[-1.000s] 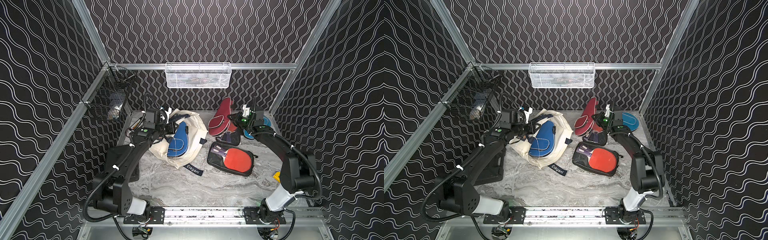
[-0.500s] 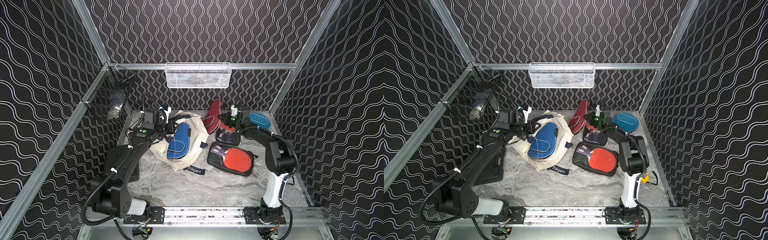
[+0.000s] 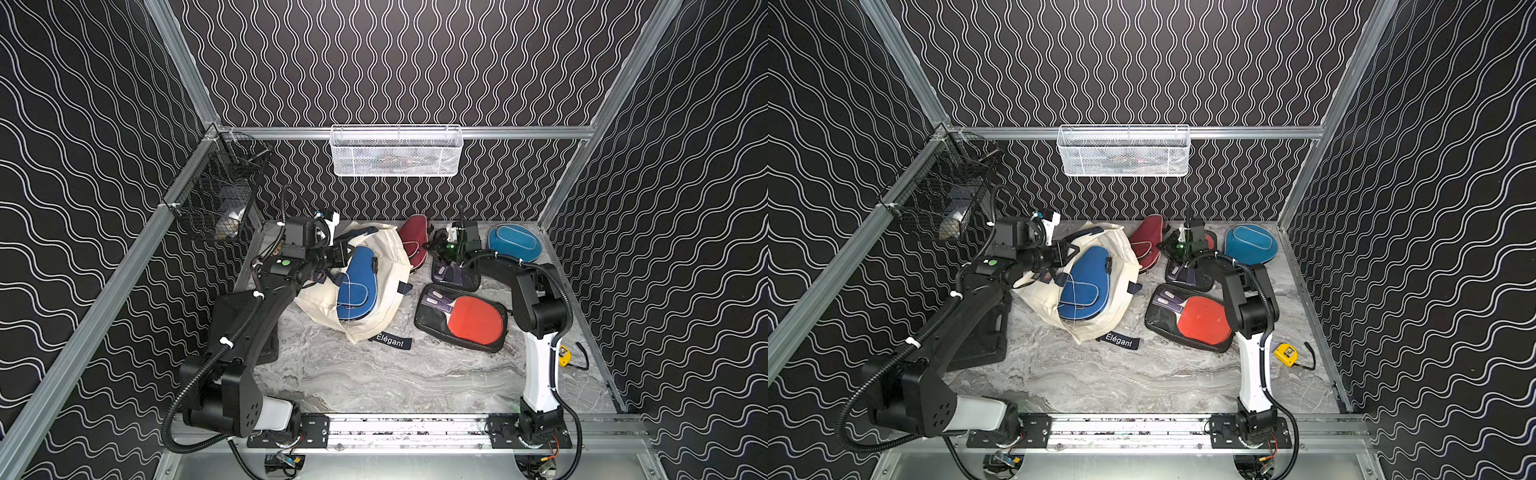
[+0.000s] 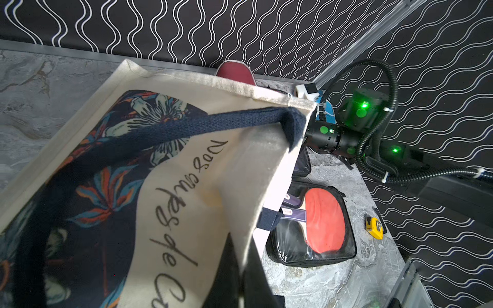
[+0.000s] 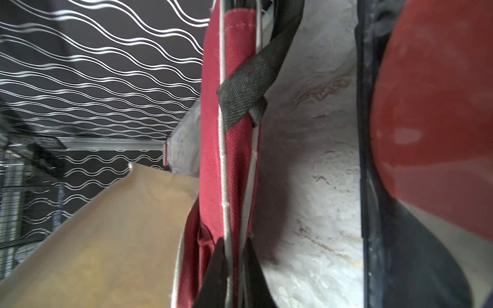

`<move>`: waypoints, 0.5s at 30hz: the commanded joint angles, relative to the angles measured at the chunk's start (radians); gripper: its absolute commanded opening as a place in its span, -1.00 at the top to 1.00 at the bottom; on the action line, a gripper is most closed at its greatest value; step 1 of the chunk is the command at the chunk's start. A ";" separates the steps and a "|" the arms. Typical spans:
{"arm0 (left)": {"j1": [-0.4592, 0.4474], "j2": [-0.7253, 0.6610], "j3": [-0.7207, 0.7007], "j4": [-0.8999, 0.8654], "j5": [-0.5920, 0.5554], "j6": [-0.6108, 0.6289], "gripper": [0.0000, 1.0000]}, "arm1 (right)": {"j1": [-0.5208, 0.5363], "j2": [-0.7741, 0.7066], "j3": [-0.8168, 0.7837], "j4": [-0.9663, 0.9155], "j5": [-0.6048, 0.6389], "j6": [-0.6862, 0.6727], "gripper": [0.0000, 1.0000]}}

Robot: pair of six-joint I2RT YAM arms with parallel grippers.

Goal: Remove the ping pong set from the canvas bag
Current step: Place the ping pong set at the center of the board.

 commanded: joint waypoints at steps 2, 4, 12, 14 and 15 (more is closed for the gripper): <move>0.009 -0.013 -0.003 0.053 0.023 -0.017 1.00 | 0.002 0.021 0.044 -0.099 0.014 -0.057 0.88; 0.009 -0.013 -0.004 0.056 0.026 -0.019 1.00 | 0.002 0.023 0.052 -0.130 0.025 -0.072 0.76; 0.015 -0.009 -0.006 0.062 0.032 -0.024 1.00 | 0.003 0.009 0.097 -0.205 0.033 -0.123 0.26; 0.015 -0.010 -0.007 0.064 0.030 -0.025 1.00 | 0.003 0.002 0.116 -0.227 0.033 -0.138 0.02; 0.017 -0.010 -0.007 0.064 0.030 -0.026 1.00 | 0.003 -0.001 0.125 -0.242 0.037 -0.145 -0.10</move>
